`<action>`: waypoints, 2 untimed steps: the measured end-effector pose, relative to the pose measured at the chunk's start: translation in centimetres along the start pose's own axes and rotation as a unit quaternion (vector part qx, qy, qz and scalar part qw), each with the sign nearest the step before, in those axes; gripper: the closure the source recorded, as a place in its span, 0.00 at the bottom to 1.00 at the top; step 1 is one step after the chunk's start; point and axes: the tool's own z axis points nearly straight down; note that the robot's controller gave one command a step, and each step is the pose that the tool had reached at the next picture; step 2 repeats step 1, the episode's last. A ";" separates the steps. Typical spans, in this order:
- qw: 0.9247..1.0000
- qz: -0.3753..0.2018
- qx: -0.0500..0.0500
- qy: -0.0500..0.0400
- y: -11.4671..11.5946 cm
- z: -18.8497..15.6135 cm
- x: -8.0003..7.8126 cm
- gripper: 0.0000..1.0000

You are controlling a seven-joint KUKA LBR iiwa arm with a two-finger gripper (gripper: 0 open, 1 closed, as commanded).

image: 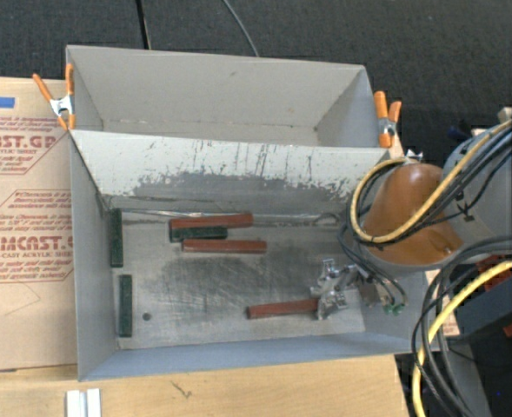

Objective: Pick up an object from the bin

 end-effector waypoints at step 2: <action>1.000 -0.009 -0.003 0.012 -0.8 -20.0 0.4 1.00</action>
Offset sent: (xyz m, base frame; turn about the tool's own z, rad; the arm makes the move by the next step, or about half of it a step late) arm 0.0000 0.0000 0.0000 0.0000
